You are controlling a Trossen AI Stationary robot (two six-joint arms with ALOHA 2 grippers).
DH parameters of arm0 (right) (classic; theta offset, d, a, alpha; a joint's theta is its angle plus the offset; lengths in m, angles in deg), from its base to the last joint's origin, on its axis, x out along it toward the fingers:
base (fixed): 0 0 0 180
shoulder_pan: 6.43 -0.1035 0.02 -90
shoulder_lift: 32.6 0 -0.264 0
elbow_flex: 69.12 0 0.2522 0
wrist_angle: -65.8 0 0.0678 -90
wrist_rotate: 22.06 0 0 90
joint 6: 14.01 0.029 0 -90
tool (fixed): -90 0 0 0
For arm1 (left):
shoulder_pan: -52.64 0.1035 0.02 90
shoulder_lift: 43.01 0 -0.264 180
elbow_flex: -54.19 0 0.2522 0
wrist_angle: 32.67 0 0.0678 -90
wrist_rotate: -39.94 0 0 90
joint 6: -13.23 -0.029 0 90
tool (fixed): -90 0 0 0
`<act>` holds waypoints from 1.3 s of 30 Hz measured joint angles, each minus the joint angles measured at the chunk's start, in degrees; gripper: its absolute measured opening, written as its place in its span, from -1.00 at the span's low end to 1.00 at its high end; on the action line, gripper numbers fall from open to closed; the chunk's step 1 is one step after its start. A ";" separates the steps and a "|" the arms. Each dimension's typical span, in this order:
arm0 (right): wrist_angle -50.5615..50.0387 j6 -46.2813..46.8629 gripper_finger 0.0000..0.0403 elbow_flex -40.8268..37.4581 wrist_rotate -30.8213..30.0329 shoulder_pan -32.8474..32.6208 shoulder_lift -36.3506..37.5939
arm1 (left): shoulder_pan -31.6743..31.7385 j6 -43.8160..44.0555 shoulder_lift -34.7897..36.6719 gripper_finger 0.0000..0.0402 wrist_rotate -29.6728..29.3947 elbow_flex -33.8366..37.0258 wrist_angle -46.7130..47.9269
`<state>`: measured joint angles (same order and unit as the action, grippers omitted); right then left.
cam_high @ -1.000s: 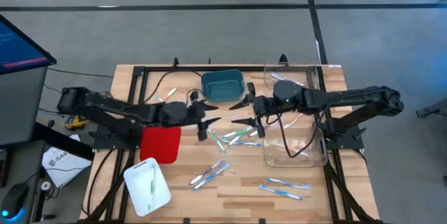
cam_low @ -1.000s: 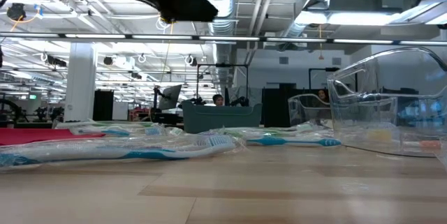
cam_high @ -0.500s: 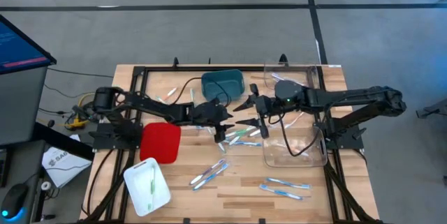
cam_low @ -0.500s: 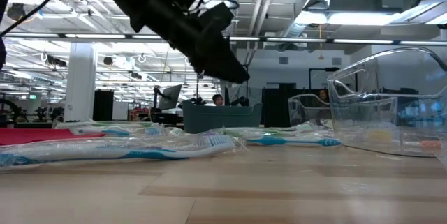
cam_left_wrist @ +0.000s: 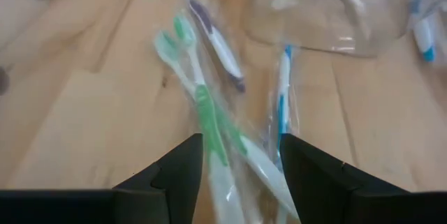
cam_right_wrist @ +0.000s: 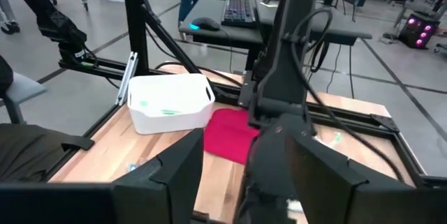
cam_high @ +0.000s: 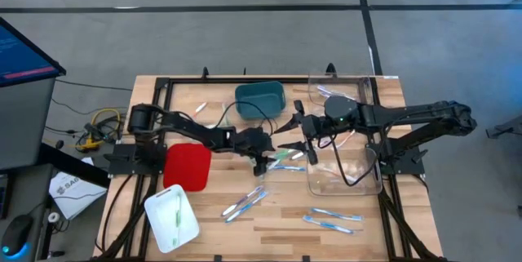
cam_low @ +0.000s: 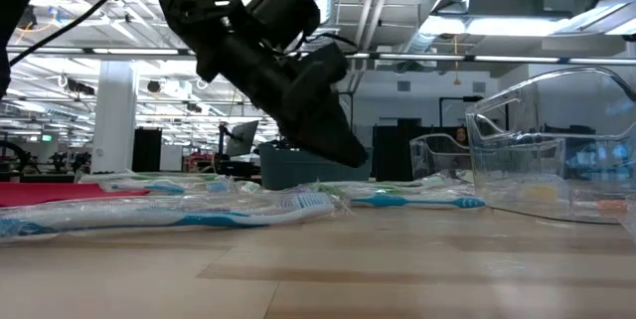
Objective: Pick & Place Toothbrushes
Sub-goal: Put the green toothbrush into the white bin
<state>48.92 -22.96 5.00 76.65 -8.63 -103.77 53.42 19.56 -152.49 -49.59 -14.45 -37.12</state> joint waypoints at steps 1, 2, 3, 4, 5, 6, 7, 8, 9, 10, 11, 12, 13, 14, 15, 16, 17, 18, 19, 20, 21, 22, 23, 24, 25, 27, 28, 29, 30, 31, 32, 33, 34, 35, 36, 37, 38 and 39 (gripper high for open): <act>0.00 0.00 -0.03 0.00 0.00 0.00 0.00 | -0.24 0.03 -0.59 -0.06 0.00 -0.16 0.24; -0.03 -0.01 -0.03 0.00 0.00 0.00 0.00 | -0.54 0.04 -1.34 -0.06 0.00 -0.43 0.27; -0.11 -0.01 -0.03 0.00 0.00 0.00 0.00 | -0.83 0.04 -2.01 -0.06 -0.01 -0.59 0.33; -0.15 -0.02 -0.02 0.00 0.00 0.00 0.00 | -1.08 0.04 -2.58 -0.06 -0.03 -0.76 0.37; -0.27 -0.02 -0.02 0.00 0.00 0.00 0.00 | -1.23 0.03 -3.10 -0.06 -0.22 -0.94 0.33; -0.60 -0.02 -0.02 0.00 0.00 0.00 0.00 | -1.28 0.05 -3.66 -0.06 -0.54 -1.14 0.19; -0.82 -0.02 -0.03 0.00 0.00 0.00 0.00 | -1.28 0.08 -4.06 -0.06 -0.52 -1.24 0.06; -1.02 -0.02 -0.03 0.00 0.00 0.00 0.10 | -1.27 0.17 -4.33 -0.06 -0.50 -1.22 0.29; -1.15 -0.03 -0.03 -0.02 0.00 0.00 0.21 | -1.27 0.19 -4.53 -0.06 -0.50 -1.24 0.11; -1.11 -0.02 -0.03 -0.01 0.00 0.00 0.30 | -1.27 0.20 -4.58 -0.06 -0.50 -1.24 0.11; -1.09 -0.03 -0.04 0.00 0.00 0.00 0.34 | -1.26 0.20 -4.56 -0.07 -0.52 -1.24 0.14; -1.14 -0.04 -0.04 0.00 0.00 0.00 0.34 | -1.25 0.20 -4.56 -0.07 -0.52 -1.24 0.13; -1.25 -0.04 -0.04 0.00 0.00 0.00 0.32 | -1.25 0.20 -4.56 -0.08 -0.68 -1.24 0.14; -1.31 -0.04 -0.04 0.00 0.00 0.00 0.31 | -1.25 0.28 -4.56 -0.09 -0.96 -1.24 0.14; -1.25 -0.05 -0.03 0.00 0.00 0.00 0.32 | -1.23 0.38 -4.56 -0.10 -1.26 -1.24 0.14; -1.16 -0.05 -0.03 0.00 0.00 0.00 0.33 | -1.12 0.40 -4.56 -0.11 -1.47 -1.24 0.14; -1.20 -0.04 -0.03 0.00 0.00 0.00 0.33 | -0.99 0.59 -4.56 -0.12 -1.54 -1.24 0.17; -1.22 -0.05 -0.02 0.00 0.00 0.00 0.33 | -0.81 1.40 -4.56 -0.14 -1.55 -1.24 0.23; -1.22 -0.07 -0.02 0.00 0.00 0.00 0.33 | -0.54 1.75 -4.56 -0.16 -1.55 -1.24 0.25; -1.19 -0.07 -0.02 0.00 0.00 0.00 0.33 | -0.30 2.04 -4.56 -0.19 -1.57 -1.24 0.27; -1.19 -0.09 -0.02 0.00 0.00 0.00 0.33 | -0.18 2.16 -4.56 -0.23 -1.60 -1.24 0.27; -1.21 -0.18 -0.02 0.00 0.00 0.00 0.33 | -0.05 2.36 -4.56 -0.28 -1.62 -1.24 0.32; -1.22 -0.24 -0.02 0.00 0.00 0.00 0.33 | -0.03 2.93 -4.56 -0.34 -1.63 -1.24 0.38; -1.20 -0.26 -0.02 0.00 0.00 0.00 0.33 | 0.00 3.21 -4.56 -0.40 -1.66 -1.24 0.42; -1.20 -0.32 -0.02 0.00 0.00 0.00 0.33 | 0.04 3.35 -4.56 -0.48 -1.65 -1.24 0.42; -1.22 -0.52 -0.03 0.00 0.00 0.00 0.33 | 0.10 3.37 -4.54 -0.65 -1.64 -1.24 0.42; -1.21 -0.60 -0.03 0.00 0.00 0.00 0.33 | 0.10 3.37 -4.52 -0.75 -1.63 -1.24 0.43; -1.20 -0.63 -0.03 0.00 0.00 0.00 0.33 | 0.08 3.37 -4.52 -0.84 -1.66 -1.24 0.45; -1.20 -0.63 -0.04 0.00 0.00 0.00 0.33 | 0.10 3.37 -4.52 -0.90 -1.66 -1.24 0.45; -1.22 -0.63 -0.04 0.00 0.00 0.00 0.33 | 0.10 3.39 -4.46 -0.92 -1.68 -1.24 0.44; -1.22 -0.63 -0.04 0.00 0.00 0.00 0.33 | 0.10 3.37 -4.33 -0.91 -1.73 -1.22 0.62; -1.22 -0.63 -0.03 0.00 0.00 0.00 0.33 | 0.10 3.39 -4.28 -0.90 -1.87 -1.20 0.73; -1.22 -0.63 -0.03 0.00 0.00 0.00 0.33 | 0.10 3.39 -4.26 -0.88 -1.91 -1.19 0.73; -1.29 -0.63 -0.03 0.00 0.00 0.00 0.33 | 0.10 3.38 -4.01 -0.88 -1.97 -1.16 0.97; -1.34 -0.63 -0.03 0.00 0.00 0.00 0.33 | 0.08 3.38 -3.60 -0.89 -1.99 -1.12 1.65; -1.37 -0.63 -0.02 0.00 0.00 0.00 0.33 | -0.06 3.37 -3.35 -0.90 -1.99 -1.09 1.75; -1.45 -0.63 -0.02 0.00 0.00 0.00 0.33 | -0.11 3.36 -3.02 -0.92 -1.99 -1.09 1.82; -1.65 -0.63 -0.02 0.00 0.00 0.00 0.33 | -0.14 3.26 -2.40 -0.93 -1.97 -1.06 2.39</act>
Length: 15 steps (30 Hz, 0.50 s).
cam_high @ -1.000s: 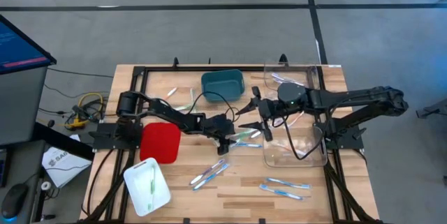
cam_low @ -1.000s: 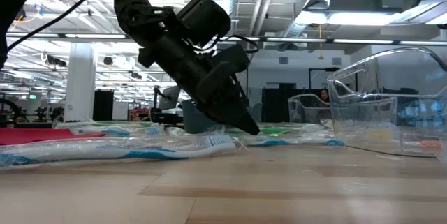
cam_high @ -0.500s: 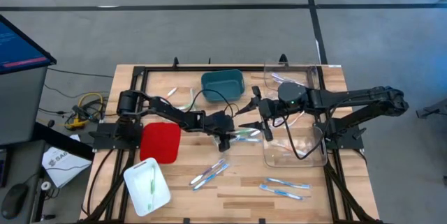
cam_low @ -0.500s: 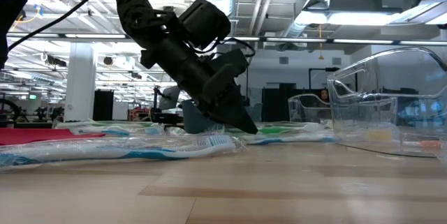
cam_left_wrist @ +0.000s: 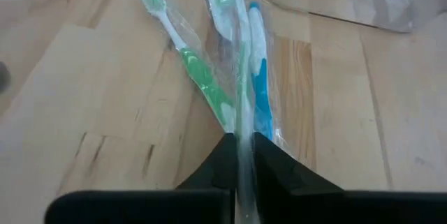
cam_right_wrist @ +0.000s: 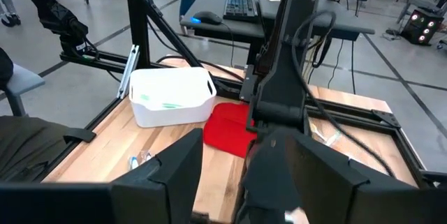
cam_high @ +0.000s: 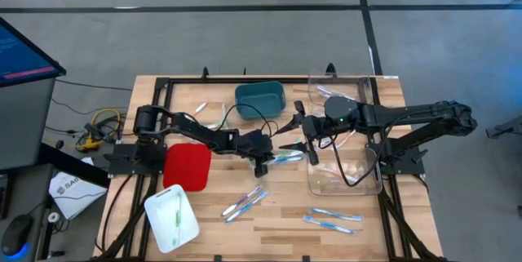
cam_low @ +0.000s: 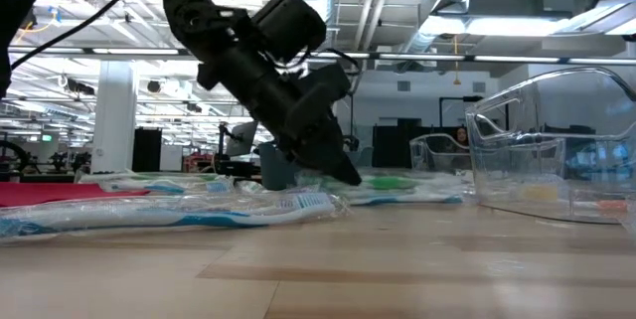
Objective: Pick & Place Toothbrushes
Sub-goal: Put the green toothbrush into the white bin
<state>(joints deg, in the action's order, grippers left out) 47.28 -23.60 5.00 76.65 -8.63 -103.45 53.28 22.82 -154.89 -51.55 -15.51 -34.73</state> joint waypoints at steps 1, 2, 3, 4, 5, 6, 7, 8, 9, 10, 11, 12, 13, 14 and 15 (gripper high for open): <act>-0.11 0.00 -0.01 0.00 0.00 0.00 0.00 | -0.22 -0.05 0.66 -0.93 -0.03 0.00 -0.02; -0.16 -0.06 -0.01 0.00 0.00 0.00 0.00 | -0.37 -0.06 1.46 -0.93 -0.51 0.00 0.17; -0.13 -0.47 -0.01 0.00 0.01 -0.01 0.00 | -0.63 -0.13 2.22 -0.93 -1.41 0.00 0.52; 0.04 -0.97 -0.02 0.00 0.00 -0.13 0.00 | -0.95 -0.17 2.94 -0.93 -2.63 0.19 0.46; 0.35 -1.48 -0.02 0.00 -0.02 -0.36 0.00 | -1.24 -0.19 3.79 -0.93 -3.64 0.71 0.68; 0.73 -1.85 -0.02 0.00 -0.02 -0.57 0.00 | -1.49 -0.23 4.70 -0.93 -4.69 1.25 0.88; 1.12 -2.41 -0.02 0.00 -0.01 -0.90 0.00 | -1.67 -0.26 5.89 -0.93 -5.84 2.00 0.88; 1.64 -2.90 -0.03 0.00 -0.01 -1.31 0.00 | -1.83 -0.26 7.26 -0.93 -7.17 2.84 0.90; 2.31 -3.36 -0.03 0.00 -0.01 -1.80 0.00 | -1.92 -0.26 8.56 -0.93 -8.56 3.56 0.54; 2.84 -3.93 -0.03 -0.01 0.00 -2.36 0.14 | -1.91 -0.26 10.33 -0.93 -9.82 4.64 0.61; 3.46 -4.58 -0.04 -0.06 -0.02 -3.00 0.37 | -1.91 -0.11 11.99 -0.93 -11.07 5.74 0.56; 4.55 -5.28 -0.04 -0.04 0.02 -3.71 0.50 | -1.89 0.15 13.75 -0.93 -12.10 6.80 0.28; 5.51 -5.80 -0.04 0.00 0.00 -4.40 0.52 | -1.89 0.48 15.77 -0.93 -13.30 8.13 0.46; 6.18 -6.25 -0.04 0.00 0.00 -5.11 0.52 | -1.87 0.78 17.65 -0.93 -14.31 9.19 0.17; 6.93 -6.69 -0.03 -0.06 0.00 -5.71 0.47 | -1.85 0.80 19.86 -0.93 -15.02 10.46 -0.29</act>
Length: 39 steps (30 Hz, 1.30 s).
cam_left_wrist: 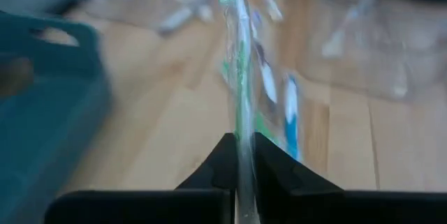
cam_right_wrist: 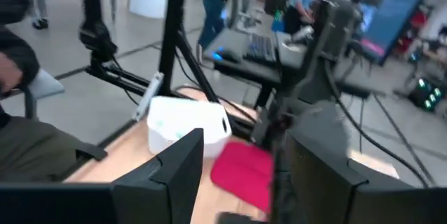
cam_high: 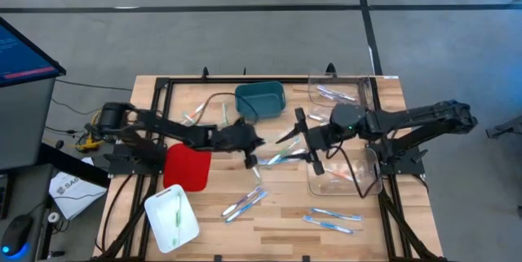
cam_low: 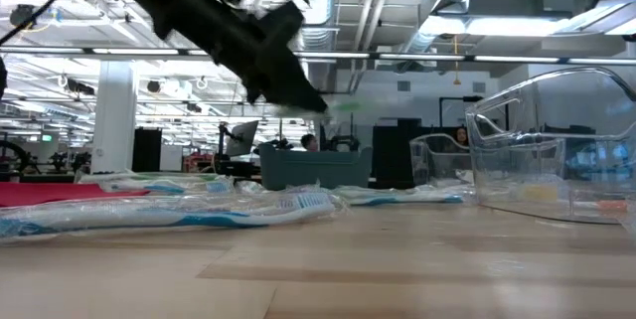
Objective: Pick & Place Toothbrushes
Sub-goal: Put the green toothbrush into the white bin
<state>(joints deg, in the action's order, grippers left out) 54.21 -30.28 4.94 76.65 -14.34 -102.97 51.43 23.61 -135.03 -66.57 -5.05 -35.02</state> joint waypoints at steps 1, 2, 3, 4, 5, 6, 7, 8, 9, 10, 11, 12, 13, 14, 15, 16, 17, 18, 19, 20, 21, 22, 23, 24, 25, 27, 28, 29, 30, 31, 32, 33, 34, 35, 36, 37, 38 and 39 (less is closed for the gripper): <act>1.27 -0.50 -0.03 -0.32 0.02 -0.61 -0.01 | 0.00 0.03 2.09 -0.93 -0.88 1.47 -0.64; 3.47 -0.78 -0.03 -0.94 0.02 -1.15 0.01 | 0.00 0.06 4.31 -0.93 -1.26 2.84 -2.46; 6.28 -0.86 -0.02 -1.93 0.02 -1.56 0.18 | 0.01 0.07 6.72 -0.93 -1.27 4.59 -3.68; 8.79 -0.87 -0.02 -3.34 0.09 -1.55 0.78 | 0.00 0.08 8.93 -0.93 -1.53 6.35 -5.18; 11.24 -0.85 -0.02 -4.84 0.20 -1.45 1.40 | 0.00 0.02 11.15 -0.93 -1.48 7.93 -7.21; 14.01 -0.85 -0.02 -6.23 0.19 -1.05 2.11 | 0.00 -0.04 13.59 -0.93 -1.31 9.85 -8.64; 16.65 -0.84 -0.01 -7.81 0.18 -0.62 2.90 | 0.00 -0.40 15.70 -0.93 -1.30 11.46 -10.64; 19.51 -0.74 -0.01 -9.41 0.07 0.06 3.75 | -0.08 -1.20 17.89 -0.93 -0.78 13.03 -12.69; 22.02 -0.06 -0.01 -11.07 0.00 0.85 4.58 | -0.27 -1.98 19.93 -0.93 -0.26 14.79 -14.73; 24.60 1.27 -0.02 -12.36 0.00 1.69 4.97 | -0.32 -2.89 21.59 -0.93 0.53 16.11 -17.45; 26.93 3.13 -0.02 -13.26 0.00 2.78 5.07 | -0.55 -3.70 23.47 -0.93 1.84 17.61 -19.67; 27.99 5.28 -0.02 -14.01 0.00 3.84 5.21 | -0.76 -3.93 24.96 -0.93 3.03 19.08 -22.29; 28.55 7.14 -0.03 -14.37 0.00 4.77 5.19 | -0.81 -4.05 26.02 -0.93 4.74 19.90 -25.08; 29.01 8.88 -0.03 -14.51 0.00 5.69 5.08 | -1.01 -4.01 27.25 -0.93 6.45 21.01 -27.41; 29.86 10.14 -0.03 -14.54 0.00 6.46 4.74 | -1.12 -3.95 28.20 -0.93 7.82 21.82 -29.44; 31.08 10.91 -0.04 -14.42 -0.06 7.04 4.24 | -1.14 -3.97 28.94 -0.93 9.51 22.30 -31.03; 31.98 11.66 -0.04 -14.44 -0.07 7.46 3.64 | -1.15 -4.04 29.55 -0.93 11.49 22.77 -32.02; 33.52 12.19 -0.04 -14.48 -0.12 7.72 2.82 | -1.18 -4.06 29.65 -0.93 13.06 22.80 -33.05; 34.91 12.81 -0.04 -14.48 -0.14 7.77 2.04 | -1.21 -4.11 29.85 -0.93 14.34 22.77 -33.29; 36.09 13.36 -0.03 -14.52 -0.10 7.73 1.37 | -1.45 -4.10 30.02 -0.93 15.45 22.87 -33.67; 37.71 13.65 -0.03 -14.50 -0.03 7.69 0.69 | -1.72 -4.11 29.96 -0.93 16.21 22.83 -34.64; 38.55 13.75 -0.03 -14.48 0.03 7.60 0.24 | -2.14 -4.16 29.96 -0.93 16.58 22.83 -35.30; 39.24 13.77 -0.02 -14.48 0.02 7.48 -0.20 | -2.61 -4.28 29.96 -0.93 16.82 22.83 -35.72; 39.65 13.77 -0.02 -14.48 0.02 7.29 -0.36 | -3.05 -4.49 29.96 -0.93 16.89 22.83 -35.89; 39.68 13.73 -0.02 -14.50 0.02 7.08 -0.36 | -3.47 -4.99 29.96 -0.93 16.99 22.83 -36.16; 39.91 12.31 -0.03 -14.48 0.01 6.83 -0.22 | -4.23 -5.71 29.96 -0.93 18.40 22.83 -37.09; 39.71 11.65 -0.03 -14.48 0.02 6.77 -0.21 | -4.48 -5.90 29.96 -0.93 19.48 22.83 -37.71; 39.52 11.58 -0.04 -14.48 0.03 6.74 -0.25 | -4.76 -6.10 29.96 -0.93 20.73 22.83 -38.45; 39.40 12.30 -0.04 -14.48 0.15 6.74 -0.28 | -5.03 -6.58 29.96 -0.93 21.69 22.83 -39.17; 39.32 13.82 -0.04 -14.48 0.31 6.74 -0.28 | -5.38 -7.17 29.96 -0.93 22.46 22.80 -39.53; 39.19 15.78 -0.04 -14.45 0.33 6.74 -0.28 | -5.77 -7.79 29.96 -0.93 22.73 22.80 -39.73; 38.98 17.60 -0.04 -14.45 0.35 6.74 -0.28 | -6.16 -8.60 29.96 -0.93 22.92 22.80 -39.82; 38.61 19.38 -0.03 -14.45 0.37 6.74 -0.28 | -6.49 -9.48 29.96 -0.93 22.95 22.80 -39.89; 38.27 21.37 -0.03 -14.45 0.37 6.80 -0.28 | -6.74 -10.51 29.96 -0.93 22.94 22.80 -39.89; 38.17 23.82 -0.03 -14.45 0.40 6.80 -0.28 | -6.83 -11.62 29.96 -0.93 22.93 22.80 -39.89; 38.19 26.49 -0.02 -14.45 0.44 6.78 -0.28 | -6.86 -12.46 29.96 -0.93 22.93 22.78 -39.86; 38.19 29.83 -0.02 -14.45 0.64 6.78 -0.28 | -6.86 -13.49 29.96 -0.93 22.93 22.78 -39.86; 38.15 33.25 -0.02 -14.45 1.18 6.78 -0.28 | -6.86 -14.82 29.96 -0.93 22.93 22.78 -39.81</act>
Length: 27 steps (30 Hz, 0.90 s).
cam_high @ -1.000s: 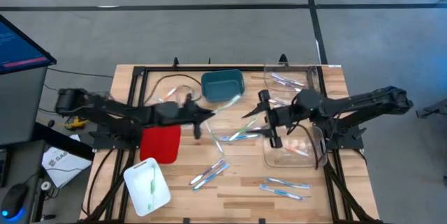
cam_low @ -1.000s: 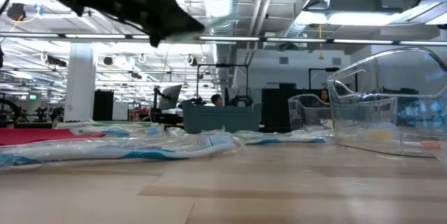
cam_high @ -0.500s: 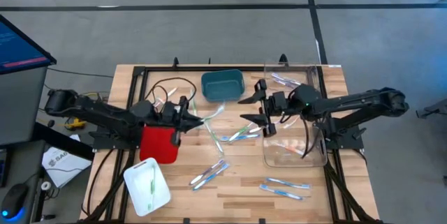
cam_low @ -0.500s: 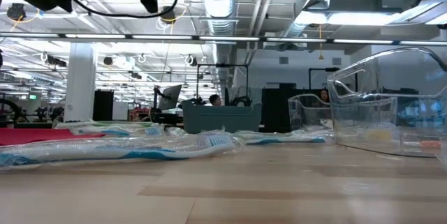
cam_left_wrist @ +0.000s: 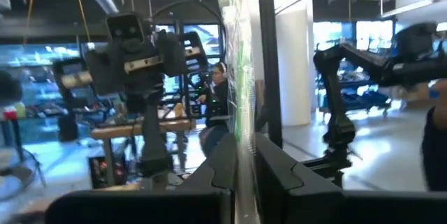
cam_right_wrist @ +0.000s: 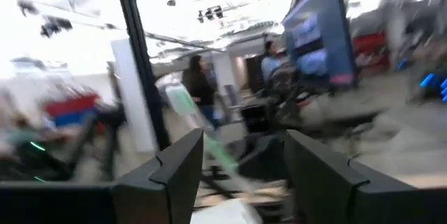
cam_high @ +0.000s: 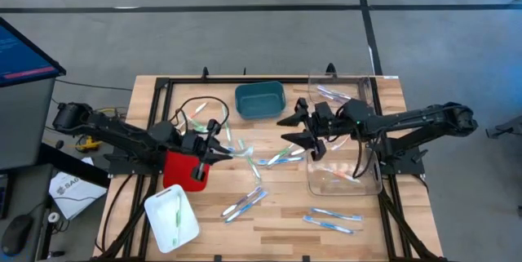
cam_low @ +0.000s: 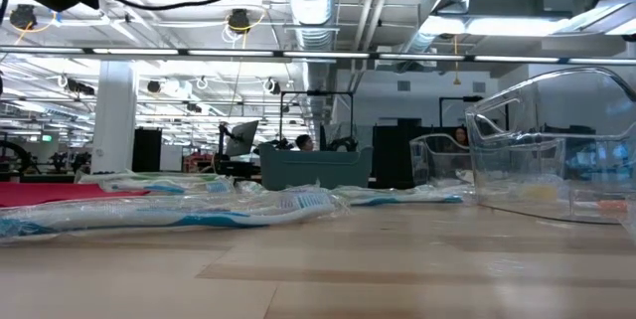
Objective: Pick & Place Toothbrushes
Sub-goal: Put the green toothbrush into the white bin
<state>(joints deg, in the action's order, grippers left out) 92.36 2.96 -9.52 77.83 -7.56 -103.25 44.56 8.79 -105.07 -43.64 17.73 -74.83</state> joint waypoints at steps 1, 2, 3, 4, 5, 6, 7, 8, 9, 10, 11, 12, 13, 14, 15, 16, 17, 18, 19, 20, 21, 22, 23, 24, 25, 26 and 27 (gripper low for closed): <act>-0.03 3.41 -0.03 0.00 1.14 0.00 -0.26 | 0.00 -1.29 0.00 -0.93 -0.02 0.00 0.04; 0.47 7.11 -0.03 0.12 2.45 0.02 -1.05 | 0.00 -2.32 0.00 -0.93 -0.02 0.00 0.13; 0.78 10.34 -0.03 0.16 3.98 0.12 -1.86 | 0.00 -3.22 0.00 -0.93 -0.09 -0.02 0.38; 0.59 12.99 -0.03 0.04 5.84 0.38 -2.42 | 0.00 -4.33 0.00 -0.93 -0.30 -0.02 0.55; 1.02 14.60 -0.02 0.28 7.75 0.75 -3.38 | 0.00 -5.69 0.00 -0.93 -0.38 -0.02 0.65; 1.53 15.71 -0.02 1.27 8.85 1.03 -4.70 | 0.00 -7.43 0.00 -0.93 -0.44 -0.03 0.86; 1.87 16.85 -0.02 2.01 9.70 1.19 -5.87 | 0.00 -9.80 0.00 -0.93 -0.74 -0.04 1.36; 1.30 18.47 -0.02 2.28 10.26 1.51 -6.77 | 0.00 -13.08 0.00 -0.93 -1.39 -0.05 2.12; 0.95 20.32 -0.01 2.80 10.64 1.88 -8.01 | 0.00 -16.24 0.00 -0.93 -2.33 -0.21 3.28; 0.92 22.66 -0.02 3.58 10.90 2.32 -9.64 | 0.00 -19.04 0.16 -0.93 -3.58 -0.57 5.08; 0.80 25.77 -0.02 4.15 11.91 3.03 -11.12 | -0.08 -21.56 0.57 -0.93 -4.66 -0.99 7.33; 0.25 29.83 -0.03 4.43 13.97 3.90 -12.25 | -0.30 -23.33 0.71 -0.93 -5.81 -1.94 9.81; -0.01 34.35 -0.04 4.66 16.73 4.91 -13.28 | -0.42 -24.75 0.68 -0.93 -7.44 -3.02 12.40; 0.23 38.57 -0.05 5.19 19.22 5.65 -14.48 | -0.83 -26.08 0.70 -0.93 -9.52 -3.72 14.82; 0.60 41.94 -0.06 5.57 21.01 6.12 -15.41 | -1.48 -27.38 0.65 -0.93 -11.91 -4.38 17.03; 0.37 44.72 -0.07 5.58 22.58 6.36 -15.88 | -2.43 -28.77 0.61 -0.93 -14.38 -4.97 18.91; 0.22 47.45 -0.09 5.55 23.97 6.35 -16.43 | -3.57 -30.20 0.61 -0.93 -16.37 -5.61 20.44; 0.27 49.87 -0.10 5.55 25.42 6.09 -17.07 | -4.86 -31.67 0.61 -0.93 -17.76 -6.32 21.75; 0.24 51.93 -0.11 5.55 26.94 5.75 -17.76 | -6.31 -33.07 0.65 -0.93 -19.16 -6.97 23.44; -0.26 53.45 -0.13 5.52 27.94 5.40 -18.11 | -7.89 -34.47 0.66 -0.93 -20.76 -7.54 24.97; -0.61 54.55 -0.14 5.40 28.54 4.89 -18.12 | -9.59 -35.94 0.63 -0.93 -22.77 -8.18 26.52; -0.15 55.01 -0.15 5.43 28.74 4.40 -18.05 | -11.17 -37.21 0.63 -0.93 -24.96 -8.98 28.23; 0.09 55.08 -0.16 5.55 28.57 3.92 -17.86 | -12.55 -38.07 0.63 -0.93 -26.93 -9.78 29.79; 0.30 54.76 -0.17 5.55 27.97 3.54 -17.77 | -13.85 -38.60 0.63 -0.93 -28.52 -10.55 31.08; 0.39 53.74 -0.18 5.55 27.10 3.31 -17.75 | -14.99 -38.49 0.63 -0.93 -29.41 -10.98 31.44; 0.23 52.10 -0.19 5.52 26.02 3.11 -17.66 | -16.07 -37.58 0.63 -0.93 -29.87 -11.20 31.15; 0.63 49.80 -0.19 5.51 24.78 2.92 -17.57 | -17.05 -35.97 0.60 -0.93 -29.91 -11.23 29.38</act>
<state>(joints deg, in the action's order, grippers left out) 92.99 52.76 -4.01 102.61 -4.64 -120.82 27.52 -27.18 -104.47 -73.55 6.50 -45.46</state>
